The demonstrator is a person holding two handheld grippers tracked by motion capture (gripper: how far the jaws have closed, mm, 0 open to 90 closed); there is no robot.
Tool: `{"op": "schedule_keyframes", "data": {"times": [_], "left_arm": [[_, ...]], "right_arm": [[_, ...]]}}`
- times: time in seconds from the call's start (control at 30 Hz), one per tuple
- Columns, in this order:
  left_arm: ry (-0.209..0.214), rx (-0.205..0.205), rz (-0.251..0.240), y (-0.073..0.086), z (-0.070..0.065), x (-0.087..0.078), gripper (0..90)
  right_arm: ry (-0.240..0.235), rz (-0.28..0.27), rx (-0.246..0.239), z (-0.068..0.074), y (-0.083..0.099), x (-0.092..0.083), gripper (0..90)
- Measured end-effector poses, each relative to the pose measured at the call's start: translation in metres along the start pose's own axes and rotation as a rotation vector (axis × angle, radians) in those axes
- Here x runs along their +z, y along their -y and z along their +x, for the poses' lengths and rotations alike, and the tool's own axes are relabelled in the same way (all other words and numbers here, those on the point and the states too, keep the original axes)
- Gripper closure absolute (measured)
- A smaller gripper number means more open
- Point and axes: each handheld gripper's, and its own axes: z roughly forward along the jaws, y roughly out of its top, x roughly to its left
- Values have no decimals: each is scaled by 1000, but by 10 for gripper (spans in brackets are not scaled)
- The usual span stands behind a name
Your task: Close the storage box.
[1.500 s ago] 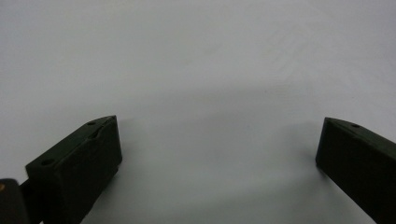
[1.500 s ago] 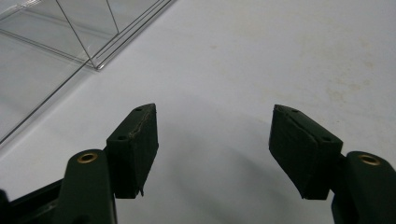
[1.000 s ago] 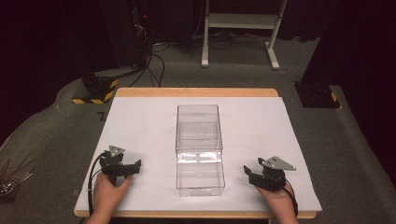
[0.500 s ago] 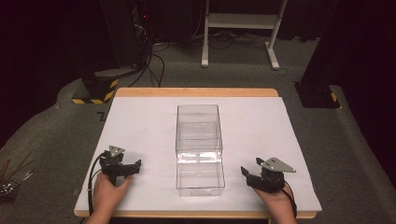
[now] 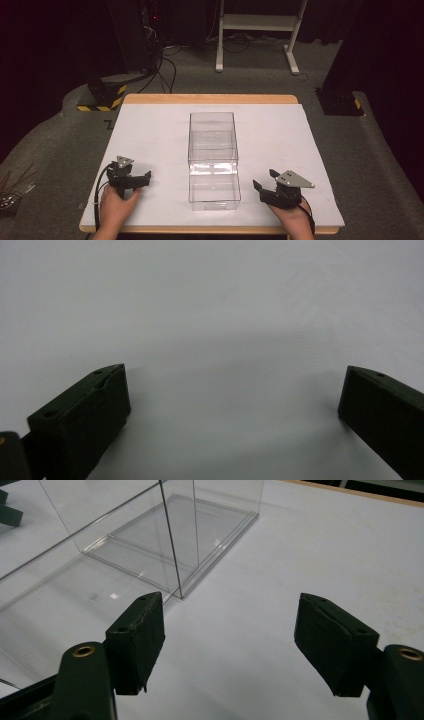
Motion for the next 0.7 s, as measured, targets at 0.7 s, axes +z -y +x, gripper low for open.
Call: {"op": "schedule_keyframes", "data": {"times": [0.7], "left_arm": [[0, 0, 0, 0, 0, 0, 6]], "right_arm": [[-59, -57, -34, 22, -14, -14, 272]]}}
